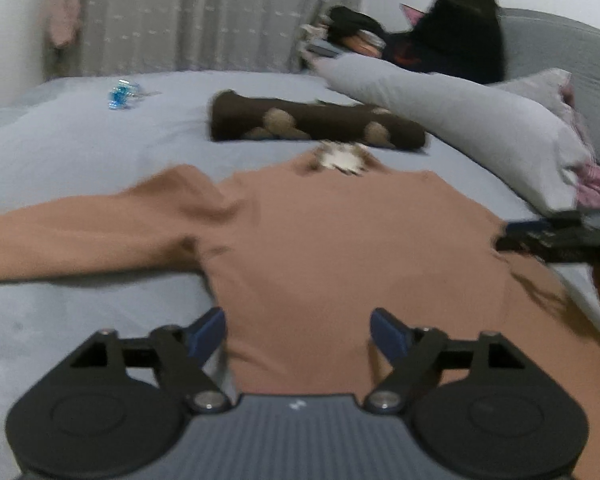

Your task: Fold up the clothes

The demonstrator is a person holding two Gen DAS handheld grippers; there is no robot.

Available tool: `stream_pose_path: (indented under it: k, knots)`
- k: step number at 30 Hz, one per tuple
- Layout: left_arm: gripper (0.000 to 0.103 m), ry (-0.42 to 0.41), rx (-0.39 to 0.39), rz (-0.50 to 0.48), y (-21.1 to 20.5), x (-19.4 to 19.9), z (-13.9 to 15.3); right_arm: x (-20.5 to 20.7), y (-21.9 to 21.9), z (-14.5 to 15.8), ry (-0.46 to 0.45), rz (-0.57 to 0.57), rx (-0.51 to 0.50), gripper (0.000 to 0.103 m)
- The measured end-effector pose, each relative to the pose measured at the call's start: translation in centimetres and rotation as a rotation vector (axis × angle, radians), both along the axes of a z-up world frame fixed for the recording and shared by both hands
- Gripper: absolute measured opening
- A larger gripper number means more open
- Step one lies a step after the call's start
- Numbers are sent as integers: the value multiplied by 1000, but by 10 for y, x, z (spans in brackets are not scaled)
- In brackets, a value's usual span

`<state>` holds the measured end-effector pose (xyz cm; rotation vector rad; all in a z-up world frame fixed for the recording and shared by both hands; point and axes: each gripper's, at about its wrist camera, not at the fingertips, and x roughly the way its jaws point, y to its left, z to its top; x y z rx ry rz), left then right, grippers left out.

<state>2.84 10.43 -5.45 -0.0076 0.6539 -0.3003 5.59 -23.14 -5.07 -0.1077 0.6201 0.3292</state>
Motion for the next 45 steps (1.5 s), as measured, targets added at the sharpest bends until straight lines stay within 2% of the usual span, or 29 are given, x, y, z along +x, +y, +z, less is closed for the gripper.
stream_pose_path:
  k: [3, 5, 9, 12, 17, 19, 20, 22, 23, 24, 26, 29, 33, 37, 41, 45]
  knots:
    - [90, -14, 25, 120, 8, 12, 2, -2, 3, 3, -5, 8, 10, 48]
    - [93, -10, 22, 236, 18, 21, 0, -3, 4, 4, -7, 9, 18, 50]
    - [93, 3, 7, 476, 40, 44, -8, -4, 4, 5, -1, 1, 38, 52]
    - [93, 1, -2, 616, 57, 59, -15, -4, 2, 5, 5, -7, 52, 52]
    - [92, -32, -42, 777, 78, 78, -19, -5, 0, 4, 20, -20, 78, 52]
    - [87, -48, -41, 824, 82, 86, -20, -6, -1, 4, 26, -23, 84, 52]
    - [81, -55, -44, 845, 84, 89, -21, -6, -1, 4, 27, -23, 87, 52]
    - [65, -74, -39, 879, 87, 90, -22, -7, 0, 5, 30, -22, 92, 52]
    - [53, -86, -34, 891, 87, 89, -22, -7, 0, 5, 29, -20, 94, 52]
    - [40, -97, -32, 896, 87, 87, -21, -7, 1, 6, 27, -16, 96, 52]
    - [23, -119, -41, 898, 89, 85, -18, -9, 2, 7, 24, -10, 98, 52]
    - [14, -160, -72, 894, 91, 79, -10, -11, 4, 10, 16, 0, 99, 52]
    - [12, -249, -97, 852, 83, 71, 8, -13, 5, 14, 4, 7, 110, 52]
    - [11, -353, -119, 765, 66, 60, 27, -14, 5, 19, -3, 7, 142, 52]
    - [11, -467, -145, 601, 45, 46, 43, -13, 4, 21, -7, 3, 165, 52]
    - [11, -535, -159, 370, 19, 34, 52, -13, 4, 23, -7, 1, 183, 52]
